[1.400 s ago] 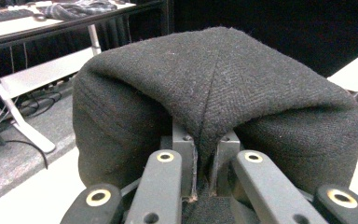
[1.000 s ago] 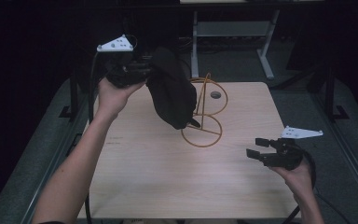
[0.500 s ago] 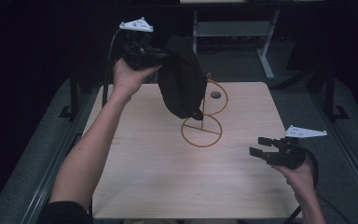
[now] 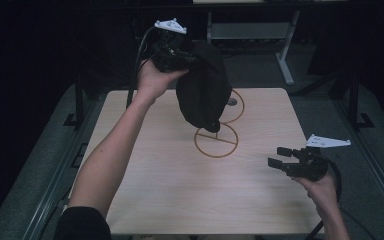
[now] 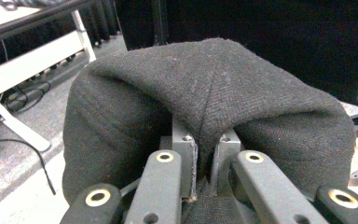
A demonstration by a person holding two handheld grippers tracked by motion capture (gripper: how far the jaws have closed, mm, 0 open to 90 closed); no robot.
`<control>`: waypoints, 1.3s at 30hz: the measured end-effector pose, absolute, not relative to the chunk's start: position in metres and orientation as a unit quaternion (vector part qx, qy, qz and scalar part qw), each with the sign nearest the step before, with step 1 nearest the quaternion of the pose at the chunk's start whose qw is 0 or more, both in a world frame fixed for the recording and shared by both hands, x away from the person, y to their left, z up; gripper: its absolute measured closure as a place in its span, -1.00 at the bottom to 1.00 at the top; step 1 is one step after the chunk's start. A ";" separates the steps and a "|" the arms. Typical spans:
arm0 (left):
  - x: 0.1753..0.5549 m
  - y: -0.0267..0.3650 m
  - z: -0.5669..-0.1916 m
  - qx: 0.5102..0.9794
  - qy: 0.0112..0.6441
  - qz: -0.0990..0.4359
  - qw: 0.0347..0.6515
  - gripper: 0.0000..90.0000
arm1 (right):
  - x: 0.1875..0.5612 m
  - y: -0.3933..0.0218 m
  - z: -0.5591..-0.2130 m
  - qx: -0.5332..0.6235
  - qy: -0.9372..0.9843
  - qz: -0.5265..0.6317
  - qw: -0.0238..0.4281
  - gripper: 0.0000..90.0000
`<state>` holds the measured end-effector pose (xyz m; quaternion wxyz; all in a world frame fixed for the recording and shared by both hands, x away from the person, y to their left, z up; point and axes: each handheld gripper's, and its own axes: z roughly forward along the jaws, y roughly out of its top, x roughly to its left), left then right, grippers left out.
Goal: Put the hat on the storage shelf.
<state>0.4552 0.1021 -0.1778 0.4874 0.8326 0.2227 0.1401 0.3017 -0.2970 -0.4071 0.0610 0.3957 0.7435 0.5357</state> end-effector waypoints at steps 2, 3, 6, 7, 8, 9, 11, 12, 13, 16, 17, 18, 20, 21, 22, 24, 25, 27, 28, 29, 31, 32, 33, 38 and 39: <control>0.458 0.099 -0.180 0.835 0.225 0.137 0.483 0.85 | 0.302 -0.297 -0.407 0.396 0.743 0.536 0.060 -0.40; 0.461 0.096 -0.182 0.837 0.230 0.132 0.479 0.85 | 0.302 -0.296 -0.408 0.395 0.744 0.535 0.059 -0.40; 0.465 0.088 -0.184 0.842 0.231 0.127 0.470 0.84 | 0.303 -0.295 -0.409 0.396 0.745 0.533 0.057 -0.40; 0.466 0.083 -0.184 0.845 0.231 0.128 0.465 0.84 | 0.303 -0.295 -0.409 0.396 0.746 0.533 0.056 -0.40; 0.466 0.083 -0.184 0.845 0.231 0.128 0.465 0.84 | 0.303 -0.295 -0.409 0.396 0.746 0.533 0.056 -0.40; 0.467 0.079 -0.185 0.847 0.231 0.127 0.461 0.84 | 0.303 -0.294 -0.409 0.395 0.746 0.534 0.056 -0.40; 0.472 0.067 -0.187 0.852 0.230 0.122 0.455 0.83 | 0.304 -0.294 -0.410 0.394 0.745 0.535 0.056 -0.40; 0.477 0.051 -0.193 0.856 0.235 0.114 0.447 0.79 | 0.305 -0.292 -0.411 0.393 0.748 0.533 0.054 -0.40; 0.477 0.051 -0.193 0.856 0.235 0.114 0.447 0.71 | 0.305 -0.292 -0.411 0.393 0.748 0.533 0.054 -0.40; 0.485 0.025 -0.207 0.865 0.244 0.079 0.431 0.40 | 0.307 -0.287 -0.413 0.390 0.754 0.527 0.048 -0.40; 0.485 0.018 -0.211 0.873 0.237 0.082 0.418 0.40 | 0.307 -0.287 -0.413 0.390 0.754 0.527 0.048 -0.40; 0.485 0.013 -0.214 0.876 0.230 0.080 0.416 0.40 | 0.307 -0.287 -0.414 0.387 0.755 0.526 0.049 -0.40; 0.485 0.009 -0.216 0.877 0.226 0.082 0.416 0.29 | 0.306 -0.285 -0.415 0.385 0.758 0.525 0.048 -0.40; 0.486 0.009 -0.216 0.878 0.225 0.082 0.414 0.29 | 0.306 -0.285 -0.415 0.385 0.758 0.525 0.048 -0.40; 0.486 0.009 -0.215 0.878 0.227 0.084 0.414 0.28 | 0.306 -0.285 -0.416 0.386 0.758 0.523 0.046 -0.40; 0.486 0.011 -0.215 0.876 0.229 0.085 0.415 0.22 | 0.306 -0.285 -0.416 0.387 0.758 0.523 0.049 -0.40; 0.487 0.012 -0.214 0.877 0.229 0.087 0.414 0.22 | 0.306 -0.285 -0.416 0.387 0.758 0.523 0.049 -0.40; 0.486 0.014 -0.213 0.875 0.230 0.088 0.416 0.22 | 0.305 -0.286 -0.415 0.386 0.755 0.527 0.053 -0.40; 0.485 0.016 -0.212 0.874 0.231 0.090 0.418 0.21 | 0.305 -0.287 -0.414 0.387 0.754 0.527 0.054 -0.40; 0.484 0.017 -0.211 0.874 0.230 0.090 0.419 0.19 | 0.305 -0.287 -0.414 0.387 0.754 0.528 0.054 -0.40; 0.482 0.019 -0.209 0.873 0.228 0.092 0.421 0.18 | 0.305 -0.287 -0.414 0.388 0.754 0.527 0.056 -0.40; 0.481 0.021 -0.208 0.873 0.226 0.092 0.423 0.17 | 0.305 -0.286 -0.415 0.387 0.754 0.527 0.056 -0.40; 0.480 0.022 -0.208 0.871 0.228 0.091 0.425 0.17 | 0.306 -0.286 -0.415 0.388 0.754 0.527 0.057 -0.40; 0.477 0.029 -0.207 0.872 0.228 0.093 0.424 0.14 | 0.307 -0.284 -0.416 0.386 0.759 0.521 0.057 -0.40; 0.477 0.031 -0.207 0.871 0.229 0.093 0.426 0.14 | 0.307 -0.284 -0.416 0.386 0.760 0.520 0.058 -0.40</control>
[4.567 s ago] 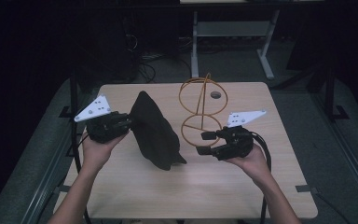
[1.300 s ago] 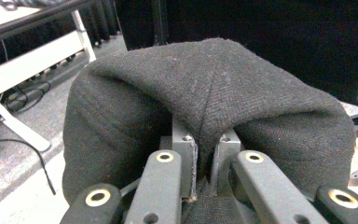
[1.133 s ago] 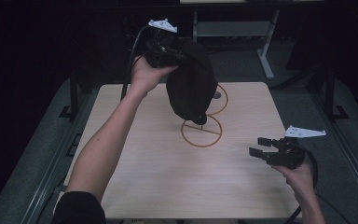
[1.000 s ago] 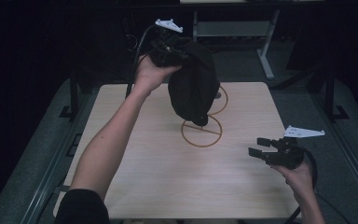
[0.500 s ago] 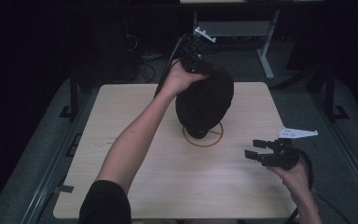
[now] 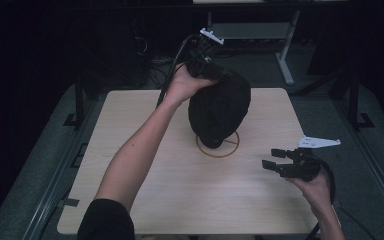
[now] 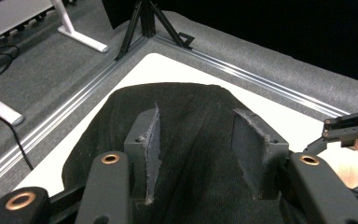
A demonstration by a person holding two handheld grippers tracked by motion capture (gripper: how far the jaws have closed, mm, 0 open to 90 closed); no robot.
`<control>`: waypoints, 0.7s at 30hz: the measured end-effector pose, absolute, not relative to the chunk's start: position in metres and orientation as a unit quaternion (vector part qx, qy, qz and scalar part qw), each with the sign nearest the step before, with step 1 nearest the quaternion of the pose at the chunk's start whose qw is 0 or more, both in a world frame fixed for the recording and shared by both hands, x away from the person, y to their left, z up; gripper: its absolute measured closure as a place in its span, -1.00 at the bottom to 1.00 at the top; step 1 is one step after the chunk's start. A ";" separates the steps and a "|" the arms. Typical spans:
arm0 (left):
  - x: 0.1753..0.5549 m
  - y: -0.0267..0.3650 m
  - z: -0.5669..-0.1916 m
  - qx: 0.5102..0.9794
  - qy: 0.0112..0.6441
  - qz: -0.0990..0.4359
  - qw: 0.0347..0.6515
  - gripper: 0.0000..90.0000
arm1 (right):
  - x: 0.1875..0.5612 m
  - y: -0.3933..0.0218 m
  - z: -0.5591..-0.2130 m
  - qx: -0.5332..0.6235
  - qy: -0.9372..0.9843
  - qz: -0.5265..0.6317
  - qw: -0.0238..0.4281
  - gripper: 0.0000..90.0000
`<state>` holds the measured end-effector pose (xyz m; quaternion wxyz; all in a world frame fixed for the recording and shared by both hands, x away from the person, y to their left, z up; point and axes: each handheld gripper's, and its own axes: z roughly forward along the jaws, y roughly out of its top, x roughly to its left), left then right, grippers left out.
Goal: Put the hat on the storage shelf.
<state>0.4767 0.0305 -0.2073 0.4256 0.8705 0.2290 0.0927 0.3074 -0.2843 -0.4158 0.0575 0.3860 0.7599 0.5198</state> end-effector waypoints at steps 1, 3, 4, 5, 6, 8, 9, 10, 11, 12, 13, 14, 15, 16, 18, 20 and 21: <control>0.476 0.032 -0.207 0.869 0.230 0.094 0.427 0.14 | 0.307 -0.284 -0.416 0.386 0.760 0.519 0.058 -0.40; 0.475 0.035 -0.207 0.868 0.231 0.095 0.430 0.12 | 0.307 -0.284 -0.415 0.386 0.759 0.520 0.060 -0.40; 0.472 0.038 -0.207 0.867 0.231 0.099 0.431 0.10 | 0.307 -0.284 -0.415 0.385 0.760 0.520 0.063 -0.40; 0.472 0.038 -0.207 0.867 0.231 0.099 0.431 0.09 | 0.308 -0.284 -0.415 0.385 0.760 0.520 0.064 -0.40; 0.471 0.040 -0.207 0.867 0.230 0.100 0.431 0.09 | 0.308 -0.284 -0.415 0.385 0.760 0.520 0.064 -0.40; 0.470 0.045 -0.208 0.868 0.229 0.101 0.429 0.08 | 0.307 -0.283 -0.415 0.385 0.762 0.517 0.062 -0.40; 0.470 0.047 -0.209 0.865 0.233 0.101 0.432 0.07 | 0.307 -0.282 -0.415 0.385 0.764 0.514 0.063 -0.41; 0.469 0.048 -0.209 0.865 0.236 0.100 0.431 0.06 | 0.307 -0.281 -0.415 0.386 0.764 0.514 0.064 -0.41; 0.469 0.050 -0.209 0.865 0.237 0.100 0.431 0.06 | 0.307 -0.281 -0.415 0.386 0.764 0.514 0.064 -0.41; 0.469 0.051 -0.209 0.863 0.238 0.099 0.434 0.05 | 0.306 -0.281 -0.415 0.384 0.765 0.512 0.065 -0.42; 0.468 0.053 -0.209 0.862 0.237 0.099 0.436 0.05 | 0.306 -0.281 -0.414 0.385 0.765 0.512 0.066 -0.42; 0.467 0.054 -0.209 0.861 0.238 0.100 0.438 0.04 | 0.305 -0.281 -0.414 0.384 0.766 0.512 0.066 -0.42; 0.467 0.055 -0.210 0.862 0.238 0.102 0.436 0.03 | 0.305 -0.280 -0.414 0.384 0.766 0.511 0.066 -0.42; 0.466 0.056 -0.210 0.861 0.239 0.100 0.438 0.03 | 0.305 -0.280 -0.414 0.384 0.767 0.510 0.067 -0.42; 0.465 0.058 -0.212 0.860 0.242 0.100 0.439 0.02 | 0.305 -0.280 -0.414 0.384 0.767 0.510 0.068 -0.43; 0.465 0.060 -0.213 0.859 0.245 0.102 0.437 0.01 | 0.304 -0.280 -0.413 0.387 0.767 0.508 0.069 -0.46; 0.464 0.061 -0.213 0.858 0.247 0.100 0.440 0.01 | 0.304 -0.281 -0.413 0.389 0.766 0.506 0.071 -0.47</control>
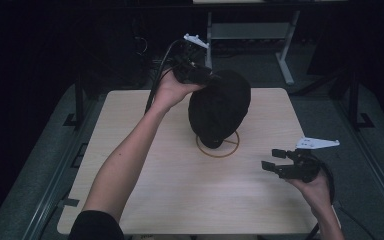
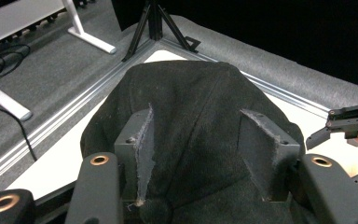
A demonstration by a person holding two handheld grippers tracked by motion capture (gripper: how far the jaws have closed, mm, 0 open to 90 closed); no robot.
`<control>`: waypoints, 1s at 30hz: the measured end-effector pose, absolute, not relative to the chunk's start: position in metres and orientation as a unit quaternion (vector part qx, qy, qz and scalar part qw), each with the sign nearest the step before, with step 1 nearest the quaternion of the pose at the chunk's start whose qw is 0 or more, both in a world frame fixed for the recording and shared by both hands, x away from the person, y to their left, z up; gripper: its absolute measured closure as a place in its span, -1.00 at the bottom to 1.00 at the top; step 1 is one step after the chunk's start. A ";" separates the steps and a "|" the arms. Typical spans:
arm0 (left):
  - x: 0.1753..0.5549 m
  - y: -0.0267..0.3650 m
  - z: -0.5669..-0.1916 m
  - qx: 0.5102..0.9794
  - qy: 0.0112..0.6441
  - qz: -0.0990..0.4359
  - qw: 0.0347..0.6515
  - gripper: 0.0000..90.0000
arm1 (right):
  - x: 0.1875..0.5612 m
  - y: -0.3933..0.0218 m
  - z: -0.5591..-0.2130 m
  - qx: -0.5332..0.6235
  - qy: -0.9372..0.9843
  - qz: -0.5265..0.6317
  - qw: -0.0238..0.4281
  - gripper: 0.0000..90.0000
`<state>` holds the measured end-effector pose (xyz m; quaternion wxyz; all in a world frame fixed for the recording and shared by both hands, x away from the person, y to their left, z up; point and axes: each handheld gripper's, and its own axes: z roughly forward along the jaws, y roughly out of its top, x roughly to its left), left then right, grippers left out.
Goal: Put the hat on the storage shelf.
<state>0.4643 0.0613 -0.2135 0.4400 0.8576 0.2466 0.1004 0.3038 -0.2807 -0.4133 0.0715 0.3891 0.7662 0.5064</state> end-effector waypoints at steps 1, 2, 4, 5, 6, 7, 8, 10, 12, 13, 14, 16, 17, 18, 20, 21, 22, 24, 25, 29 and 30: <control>0.464 0.062 -0.214 0.859 0.246 0.099 0.438 0.01 | 0.303 -0.281 -0.413 0.391 0.765 0.507 0.073 -0.48; 0.463 0.062 -0.214 0.859 0.247 0.100 0.438 -0.01 | 0.303 -0.282 -0.413 0.390 0.764 0.509 0.075 -0.48; 0.461 0.063 -0.214 0.859 0.246 0.101 0.437 -0.03 | 0.303 -0.283 -0.412 0.392 0.762 0.510 0.076 -0.51; 0.461 0.064 -0.214 0.859 0.246 0.101 0.437 -0.04 | 0.303 -0.283 -0.412 0.396 0.759 0.511 0.075 -0.52; 0.460 0.065 -0.214 0.858 0.248 0.098 0.440 -0.05 | 0.303 -0.283 -0.413 0.398 0.757 0.513 0.074 -0.52; 0.460 0.067 -0.213 0.858 0.247 0.098 0.440 -0.09 | 0.303 -0.282 -0.413 0.396 0.759 0.511 0.074 -0.53; 0.459 0.068 -0.213 0.855 0.248 0.099 0.445 -0.11 | 0.303 -0.282 -0.413 0.397 0.760 0.510 0.074 -0.53; 0.457 0.071 -0.213 0.853 0.250 0.099 0.447 -0.12 | 0.303 -0.281 -0.413 0.397 0.760 0.510 0.075 -0.53; 0.456 0.074 -0.214 0.853 0.253 0.102 0.446 -0.16 | 0.303 -0.281 -0.413 0.396 0.760 0.510 0.076 -0.53; 0.455 0.076 -0.214 0.853 0.252 0.103 0.446 -0.18 | 0.303 -0.281 -0.413 0.397 0.759 0.510 0.076 -0.53; 0.454 0.078 -0.214 0.852 0.253 0.103 0.447 -0.18 | 0.304 -0.281 -0.413 0.398 0.759 0.510 0.076 -0.53; 0.453 0.082 -0.216 0.851 0.255 0.107 0.446 -0.22 | 0.304 -0.280 -0.413 0.398 0.758 0.510 0.080 -0.53; 0.452 0.084 -0.217 0.850 0.258 0.106 0.447 -0.27 | 0.305 -0.279 -0.413 0.398 0.757 0.511 0.081 -0.53; 0.452 0.086 -0.219 0.849 0.257 0.106 0.449 -0.27 | 0.305 -0.279 -0.413 0.398 0.757 0.511 0.081 -0.53; 0.451 0.090 -0.222 0.849 0.260 0.105 0.449 -0.33 | 0.305 -0.277 -0.413 0.398 0.759 0.509 0.080 -0.53; 0.451 0.091 -0.223 0.848 0.262 0.105 0.449 -0.33 | 0.305 -0.277 -0.413 0.398 0.759 0.509 0.080 -0.53; 0.451 0.093 -0.225 0.847 0.265 0.103 0.448 -0.36 | 0.305 -0.275 -0.413 0.398 0.761 0.506 0.078 -0.53; 0.450 0.097 -0.227 0.846 0.266 0.105 0.449 -0.37 | 0.306 -0.275 -0.414 0.397 0.762 0.505 0.080 -0.53; 0.449 0.098 -0.228 0.845 0.268 0.105 0.450 -0.38 | 0.305 -0.274 -0.414 0.396 0.765 0.502 0.078 -0.53; 0.445 0.104 -0.233 0.844 0.271 0.102 0.451 -0.39 | 0.305 -0.273 -0.414 0.395 0.767 0.500 0.080 -0.53; 0.444 0.105 -0.235 0.844 0.270 0.102 0.452 -0.39 | 0.305 -0.273 -0.414 0.394 0.767 0.499 0.083 -0.52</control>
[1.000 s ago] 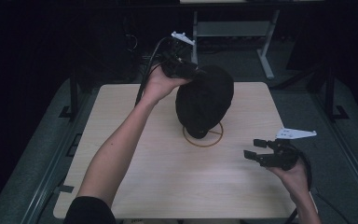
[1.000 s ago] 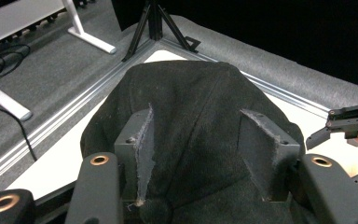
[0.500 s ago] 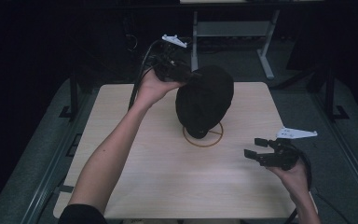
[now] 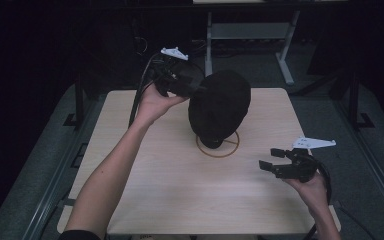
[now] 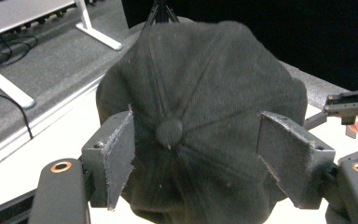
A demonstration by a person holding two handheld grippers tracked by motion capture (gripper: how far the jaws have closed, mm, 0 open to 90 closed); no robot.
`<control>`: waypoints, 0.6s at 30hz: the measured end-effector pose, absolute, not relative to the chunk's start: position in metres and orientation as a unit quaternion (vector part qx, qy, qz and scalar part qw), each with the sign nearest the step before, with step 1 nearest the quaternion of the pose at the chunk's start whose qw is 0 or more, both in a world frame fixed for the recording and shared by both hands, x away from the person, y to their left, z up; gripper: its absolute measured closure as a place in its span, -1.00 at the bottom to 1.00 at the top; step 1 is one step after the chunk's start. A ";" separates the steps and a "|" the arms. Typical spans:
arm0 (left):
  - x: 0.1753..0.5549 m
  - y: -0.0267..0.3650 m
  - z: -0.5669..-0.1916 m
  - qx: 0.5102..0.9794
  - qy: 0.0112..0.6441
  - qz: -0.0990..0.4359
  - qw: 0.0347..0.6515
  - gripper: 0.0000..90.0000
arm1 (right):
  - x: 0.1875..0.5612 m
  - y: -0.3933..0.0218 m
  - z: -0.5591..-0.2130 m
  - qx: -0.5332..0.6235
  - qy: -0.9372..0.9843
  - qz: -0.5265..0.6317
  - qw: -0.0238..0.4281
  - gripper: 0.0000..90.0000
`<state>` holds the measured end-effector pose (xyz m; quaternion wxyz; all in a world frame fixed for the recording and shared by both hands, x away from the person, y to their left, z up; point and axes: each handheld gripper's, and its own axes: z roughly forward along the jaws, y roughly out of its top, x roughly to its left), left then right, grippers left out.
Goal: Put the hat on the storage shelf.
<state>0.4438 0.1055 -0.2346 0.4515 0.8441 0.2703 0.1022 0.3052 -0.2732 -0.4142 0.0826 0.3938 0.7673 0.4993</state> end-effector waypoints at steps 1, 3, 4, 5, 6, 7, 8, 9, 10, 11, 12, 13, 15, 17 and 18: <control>0.442 0.108 -0.236 0.844 0.269 0.104 0.452 -0.39 | 0.305 -0.273 -0.414 0.394 0.767 0.499 0.084 -0.52; 0.439 0.112 -0.239 0.842 0.272 0.104 0.455 -0.40 | 0.304 -0.273 -0.413 0.394 0.767 0.499 0.085 -0.52; 0.438 0.113 -0.240 0.842 0.272 0.101 0.454 -0.41 | 0.304 -0.272 -0.413 0.394 0.769 0.497 0.086 -0.52; 0.436 0.115 -0.241 0.843 0.271 0.103 0.454 -0.41 | 0.304 -0.272 -0.413 0.394 0.769 0.497 0.086 -0.52; 0.435 0.116 -0.242 0.843 0.271 0.105 0.452 -0.41 | 0.304 -0.272 -0.414 0.393 0.769 0.496 0.085 -0.52; 0.433 0.119 -0.243 0.844 0.269 0.106 0.452 -0.41 | 0.304 -0.272 -0.414 0.394 0.769 0.496 0.085 -0.52; 0.429 0.122 -0.244 0.843 0.271 0.105 0.453 -0.41 | 0.304 -0.271 -0.414 0.395 0.769 0.495 0.084 -0.52; 0.429 0.122 -0.244 0.843 0.271 0.105 0.453 -0.41 | 0.304 -0.271 -0.414 0.395 0.769 0.495 0.084 -0.52; 0.428 0.124 -0.245 0.844 0.272 0.104 0.451 -0.41 | 0.304 -0.270 -0.414 0.394 0.770 0.495 0.084 -0.52; 0.426 0.126 -0.245 0.843 0.272 0.105 0.452 -0.42 | 0.304 -0.270 -0.414 0.393 0.771 0.494 0.084 -0.52; 0.424 0.128 -0.246 0.842 0.272 0.105 0.453 -0.42 | 0.304 -0.269 -0.414 0.394 0.771 0.494 0.083 -0.52; 0.423 0.130 -0.247 0.842 0.272 0.105 0.454 -0.42 | 0.304 -0.268 -0.414 0.392 0.772 0.492 0.083 -0.52; 0.420 0.133 -0.248 0.841 0.275 0.105 0.453 -0.42 | 0.304 -0.267 -0.414 0.392 0.773 0.492 0.084 -0.52; 0.417 0.137 -0.249 0.842 0.276 0.104 0.452 -0.42 | 0.304 -0.267 -0.413 0.390 0.774 0.491 0.085 -0.52; 0.416 0.139 -0.249 0.843 0.274 0.107 0.451 -0.42 | 0.303 -0.267 -0.413 0.391 0.774 0.490 0.085 -0.52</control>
